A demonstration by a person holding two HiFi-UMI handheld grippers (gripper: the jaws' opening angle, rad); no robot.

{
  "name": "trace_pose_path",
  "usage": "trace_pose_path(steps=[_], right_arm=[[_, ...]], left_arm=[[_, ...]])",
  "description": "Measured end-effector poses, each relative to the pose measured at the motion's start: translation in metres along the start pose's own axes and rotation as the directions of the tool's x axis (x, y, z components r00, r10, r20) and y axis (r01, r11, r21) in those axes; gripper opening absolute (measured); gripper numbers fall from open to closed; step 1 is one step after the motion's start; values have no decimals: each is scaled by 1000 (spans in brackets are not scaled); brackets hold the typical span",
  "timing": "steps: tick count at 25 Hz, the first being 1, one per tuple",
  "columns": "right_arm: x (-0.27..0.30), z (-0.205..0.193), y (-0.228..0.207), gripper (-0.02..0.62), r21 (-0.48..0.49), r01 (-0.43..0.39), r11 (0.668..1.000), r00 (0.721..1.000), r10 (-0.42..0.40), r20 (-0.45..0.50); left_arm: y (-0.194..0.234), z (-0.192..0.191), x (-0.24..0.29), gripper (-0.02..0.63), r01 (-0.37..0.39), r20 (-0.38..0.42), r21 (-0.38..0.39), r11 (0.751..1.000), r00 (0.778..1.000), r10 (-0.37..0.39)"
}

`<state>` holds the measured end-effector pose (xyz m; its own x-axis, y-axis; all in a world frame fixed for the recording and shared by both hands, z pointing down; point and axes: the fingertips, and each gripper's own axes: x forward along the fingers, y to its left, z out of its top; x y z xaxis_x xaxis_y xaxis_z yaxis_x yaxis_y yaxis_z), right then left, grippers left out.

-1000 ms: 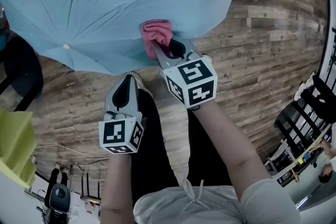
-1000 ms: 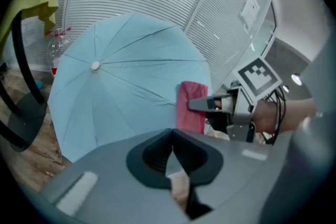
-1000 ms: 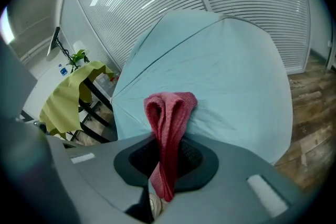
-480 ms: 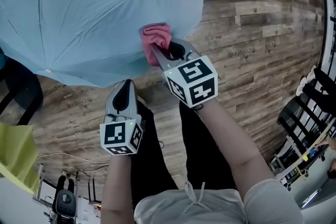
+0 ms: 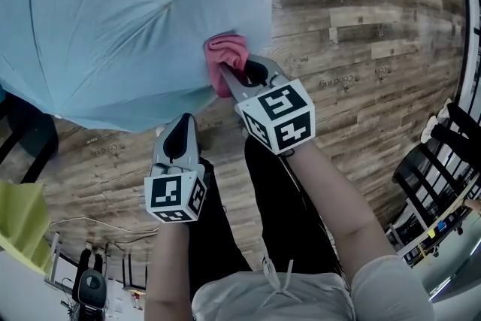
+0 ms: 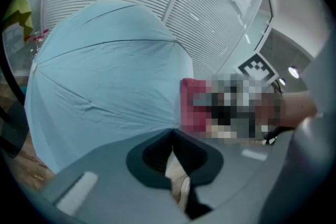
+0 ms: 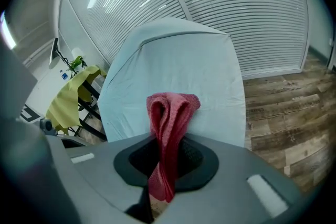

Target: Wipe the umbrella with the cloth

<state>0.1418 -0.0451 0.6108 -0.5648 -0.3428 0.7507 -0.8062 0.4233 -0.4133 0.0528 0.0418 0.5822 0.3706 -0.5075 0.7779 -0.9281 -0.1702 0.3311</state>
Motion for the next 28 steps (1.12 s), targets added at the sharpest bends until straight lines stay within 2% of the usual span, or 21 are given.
trace_pose_path(steps=[12,18,24,28], right_arm=[[15,-15,-65,57,31,38,999,998,-37,-47],[24,-20,-103,58,-14,63,998,995,-64,-76],[34,-28,-146,57,-42,123,992,986,-127,-111],[31,-32,-162,57,-55,132,990,982,-138,-131]], left_arm=[[-29,6,30,8,-10,-7,24,1000,1000,10],[-33,5,42,8,-75,26,-78,994,997,77],[-60,-5,60,7,-69,31,-80,994,997,71],[-74,-4,65,8,-59,38,-97,994,997,63]])
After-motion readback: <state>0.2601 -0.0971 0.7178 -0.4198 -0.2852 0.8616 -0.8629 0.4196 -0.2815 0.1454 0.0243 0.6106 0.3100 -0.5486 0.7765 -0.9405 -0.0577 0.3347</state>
